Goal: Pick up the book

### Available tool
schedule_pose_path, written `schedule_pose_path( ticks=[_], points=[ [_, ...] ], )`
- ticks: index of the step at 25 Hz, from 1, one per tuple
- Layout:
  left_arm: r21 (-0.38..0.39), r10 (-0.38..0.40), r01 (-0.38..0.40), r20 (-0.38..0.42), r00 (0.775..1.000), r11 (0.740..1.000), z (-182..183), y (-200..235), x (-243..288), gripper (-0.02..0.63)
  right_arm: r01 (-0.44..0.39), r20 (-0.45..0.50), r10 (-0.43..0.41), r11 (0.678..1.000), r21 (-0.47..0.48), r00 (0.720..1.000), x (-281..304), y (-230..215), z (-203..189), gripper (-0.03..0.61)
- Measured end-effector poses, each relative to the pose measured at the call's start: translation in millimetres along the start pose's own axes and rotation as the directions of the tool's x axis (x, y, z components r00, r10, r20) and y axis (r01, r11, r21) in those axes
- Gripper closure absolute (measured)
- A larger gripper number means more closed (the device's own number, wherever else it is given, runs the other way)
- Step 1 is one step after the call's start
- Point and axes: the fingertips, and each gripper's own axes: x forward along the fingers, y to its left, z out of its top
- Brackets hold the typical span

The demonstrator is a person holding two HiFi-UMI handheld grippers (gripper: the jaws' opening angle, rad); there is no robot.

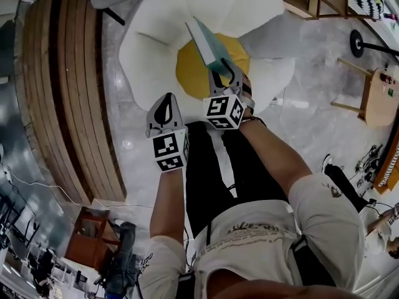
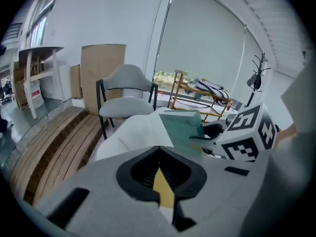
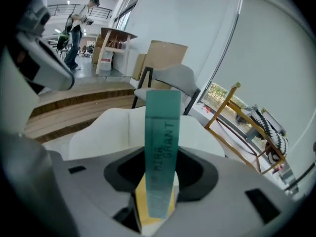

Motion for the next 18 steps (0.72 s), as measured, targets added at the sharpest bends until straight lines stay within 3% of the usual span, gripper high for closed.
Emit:
schedule_pose_path(
  ticks=[4,9,18],
  points=[
    [-0.001,0.012,-0.012,0.021,1.000,1.000,27.1,-19.7,-20.6,0.600,-0.032,0.035,0.029,0.997,0.077,0.999,-42.5,-21.2,23.0,0.397],
    [0.000,0.014,-0.014,0.097,0.995,1.000,89.3,-47.0,-39.1,0.600,-0.048,0.100,0.034,0.990,0.136,0.994,-96.7,-54.0,58.7,0.399],
    [-0.006,-0.028,0.030,0.210,0.977,1.000,186.8,-105.3,-98.6,0.600,0.016,0.214,-0.078,0.961,0.277,0.974,-199.9,-127.8,128.2,0.399]
  ],
)
